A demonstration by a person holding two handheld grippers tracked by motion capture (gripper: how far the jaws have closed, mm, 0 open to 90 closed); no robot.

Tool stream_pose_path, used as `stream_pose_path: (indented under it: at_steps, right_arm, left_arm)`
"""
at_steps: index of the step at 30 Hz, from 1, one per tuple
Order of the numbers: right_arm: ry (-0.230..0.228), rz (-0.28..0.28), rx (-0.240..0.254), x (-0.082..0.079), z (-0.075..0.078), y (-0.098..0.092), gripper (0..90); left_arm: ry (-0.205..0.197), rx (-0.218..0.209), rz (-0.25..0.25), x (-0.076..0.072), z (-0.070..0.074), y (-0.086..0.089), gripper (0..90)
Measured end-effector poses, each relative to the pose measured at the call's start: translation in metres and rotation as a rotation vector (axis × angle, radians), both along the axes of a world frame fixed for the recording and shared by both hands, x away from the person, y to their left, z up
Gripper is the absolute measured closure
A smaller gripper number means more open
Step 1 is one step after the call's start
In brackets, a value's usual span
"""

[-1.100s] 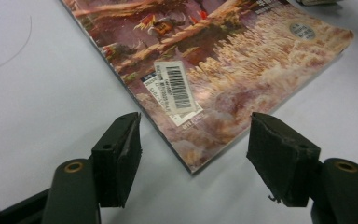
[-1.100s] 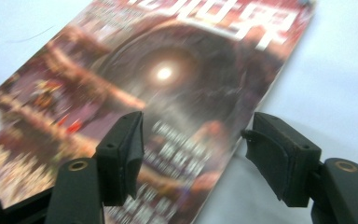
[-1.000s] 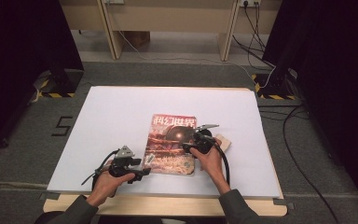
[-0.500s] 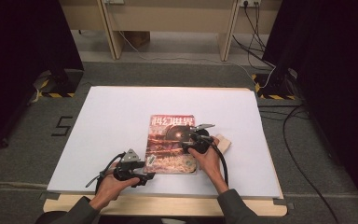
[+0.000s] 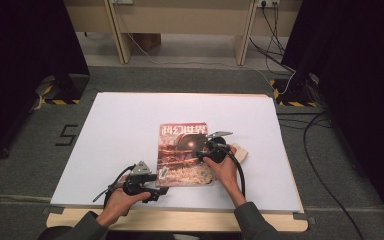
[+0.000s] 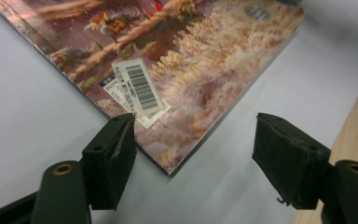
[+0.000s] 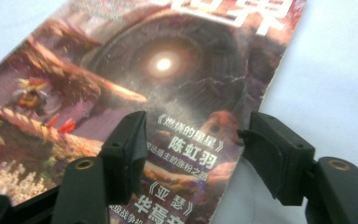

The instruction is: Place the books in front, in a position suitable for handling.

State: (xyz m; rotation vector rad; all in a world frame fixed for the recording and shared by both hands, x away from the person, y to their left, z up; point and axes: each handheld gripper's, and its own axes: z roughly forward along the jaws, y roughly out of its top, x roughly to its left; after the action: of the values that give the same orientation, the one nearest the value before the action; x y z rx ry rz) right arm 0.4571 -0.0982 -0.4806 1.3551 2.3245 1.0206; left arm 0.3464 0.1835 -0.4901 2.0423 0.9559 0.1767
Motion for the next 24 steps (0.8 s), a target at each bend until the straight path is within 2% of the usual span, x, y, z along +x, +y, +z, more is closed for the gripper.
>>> stream_pose_path:
  at_steps: [2,4,6,9,11,13,16,24]
  right_arm:
    - [-0.043,0.003,0.007,-0.001,0.006,-0.004,39.7]
    - [-0.072,-0.005,0.021,-0.004,0.013,-0.013,38.3]
    - [-0.089,-0.007,0.023,-0.006,0.016,-0.018,35.4]
    - [-0.09,-0.012,0.027,-0.009,0.018,-0.022,32.2]
    - [-0.098,-0.01,0.029,-0.013,0.02,-0.027,27.7]
    - [-0.106,-0.013,0.023,-0.016,0.023,-0.03,24.9]
    - [-0.112,-0.02,0.04,-0.022,0.026,-0.037,18.2]
    - [-0.12,-0.029,0.019,-0.031,0.026,-0.054,16.7]
  left_arm:
    - [-0.05,0.021,0.027,0.002,0.003,0.005,27.4]
    - [-0.065,0.033,0.056,0.005,0.004,0.012,23.5]
    - [-0.087,0.047,0.085,0.007,0.004,0.018,21.2]
    - [-0.116,0.071,0.118,0.01,0.004,0.027,20.5]
    - [-0.136,0.064,0.138,0.013,0.005,0.035,20.4]
    - [-0.142,0.061,0.165,0.016,0.007,0.044,20.0]
    - [-0.154,0.057,0.199,0.019,0.008,0.059,18.1]
    - [-0.135,0.04,0.28,0.024,0.003,0.093,15.3]
